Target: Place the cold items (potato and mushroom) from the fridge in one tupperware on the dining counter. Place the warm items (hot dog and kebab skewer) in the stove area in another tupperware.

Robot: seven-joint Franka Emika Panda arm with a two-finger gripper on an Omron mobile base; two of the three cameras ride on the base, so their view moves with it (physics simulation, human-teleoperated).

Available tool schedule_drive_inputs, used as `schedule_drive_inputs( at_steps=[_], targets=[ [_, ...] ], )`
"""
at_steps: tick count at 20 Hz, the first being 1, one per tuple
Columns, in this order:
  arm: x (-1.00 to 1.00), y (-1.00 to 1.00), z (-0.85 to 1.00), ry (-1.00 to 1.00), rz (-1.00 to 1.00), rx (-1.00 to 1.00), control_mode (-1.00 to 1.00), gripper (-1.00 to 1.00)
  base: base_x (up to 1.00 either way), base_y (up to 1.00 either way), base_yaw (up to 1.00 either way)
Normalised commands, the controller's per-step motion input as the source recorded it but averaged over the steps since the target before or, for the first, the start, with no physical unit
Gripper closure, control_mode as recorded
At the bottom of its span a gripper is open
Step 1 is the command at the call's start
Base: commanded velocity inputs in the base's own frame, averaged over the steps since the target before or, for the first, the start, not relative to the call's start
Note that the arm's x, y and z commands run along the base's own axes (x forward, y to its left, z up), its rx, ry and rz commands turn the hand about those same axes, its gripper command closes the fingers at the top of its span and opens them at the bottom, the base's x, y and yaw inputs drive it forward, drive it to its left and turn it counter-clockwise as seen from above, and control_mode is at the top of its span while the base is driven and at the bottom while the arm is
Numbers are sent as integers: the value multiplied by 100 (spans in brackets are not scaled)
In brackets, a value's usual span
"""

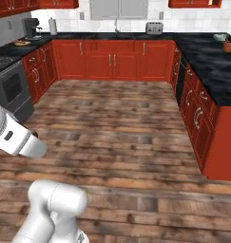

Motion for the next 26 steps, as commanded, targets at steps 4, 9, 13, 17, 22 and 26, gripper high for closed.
schedule_drive_inputs(
  at_steps=[4,9,13,17,22,26],
  targets=[
    [0,0,0,0,0,0,100,100,44,-100,-5],
    [0,0,0,0,0,0,100,100,49,-100,0],
    [0,0,0,0,0,0,100,100,56,-100,0],
    [0,0,0,0,0,0,100,100,59,-100,0],
    [0,0,0,0,0,0,100,100,62,-100,0],
    [0,0,0,0,0,0,100,100,63,-100,0]
  ],
)
